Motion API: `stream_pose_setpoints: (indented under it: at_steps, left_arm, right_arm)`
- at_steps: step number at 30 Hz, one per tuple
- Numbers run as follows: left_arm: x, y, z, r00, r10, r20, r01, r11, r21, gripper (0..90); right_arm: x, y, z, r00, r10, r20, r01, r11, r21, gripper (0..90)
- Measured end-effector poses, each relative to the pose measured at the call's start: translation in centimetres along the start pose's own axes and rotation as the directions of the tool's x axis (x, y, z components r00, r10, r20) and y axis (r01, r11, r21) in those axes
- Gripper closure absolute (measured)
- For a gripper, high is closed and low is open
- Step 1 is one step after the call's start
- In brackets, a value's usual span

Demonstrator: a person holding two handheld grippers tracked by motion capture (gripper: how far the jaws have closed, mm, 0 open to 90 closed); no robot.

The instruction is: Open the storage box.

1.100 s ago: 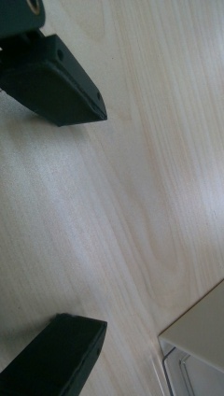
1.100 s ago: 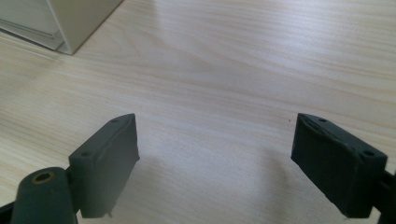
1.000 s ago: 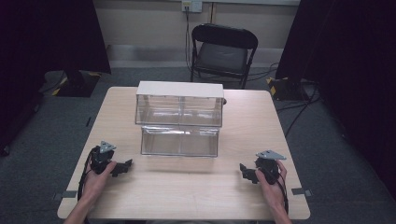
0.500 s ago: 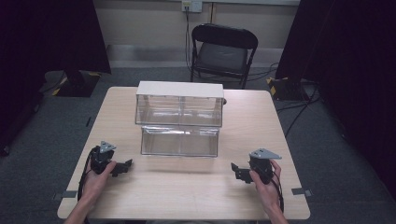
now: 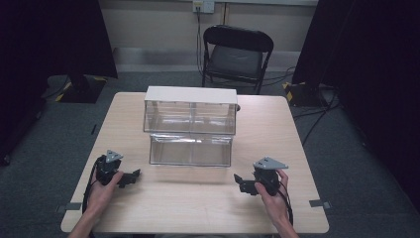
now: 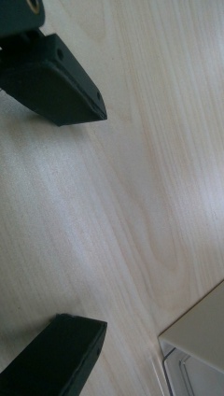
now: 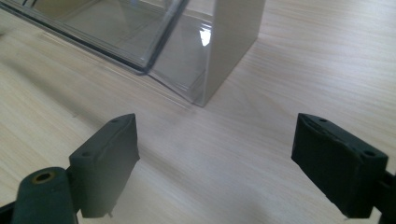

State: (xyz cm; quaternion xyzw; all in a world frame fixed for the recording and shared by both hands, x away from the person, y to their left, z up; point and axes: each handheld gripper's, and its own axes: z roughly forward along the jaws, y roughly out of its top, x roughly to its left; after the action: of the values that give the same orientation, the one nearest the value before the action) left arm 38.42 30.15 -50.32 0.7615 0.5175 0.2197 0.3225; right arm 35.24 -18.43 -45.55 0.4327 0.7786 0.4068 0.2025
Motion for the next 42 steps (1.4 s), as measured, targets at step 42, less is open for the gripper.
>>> stream_pose_setpoints:
  at_steps: [42]
  left_arm:
    - [0.0, 0.0, 0.0, 1.0000, -0.002, 0.001, 0.002, 1.0000, -0.001, 1.6]
  right_arm:
    - [3.2, 3.2, 6.5, 0.9964, -0.011, -0.084, 0.015, 0.999, 0.046, 9.9]
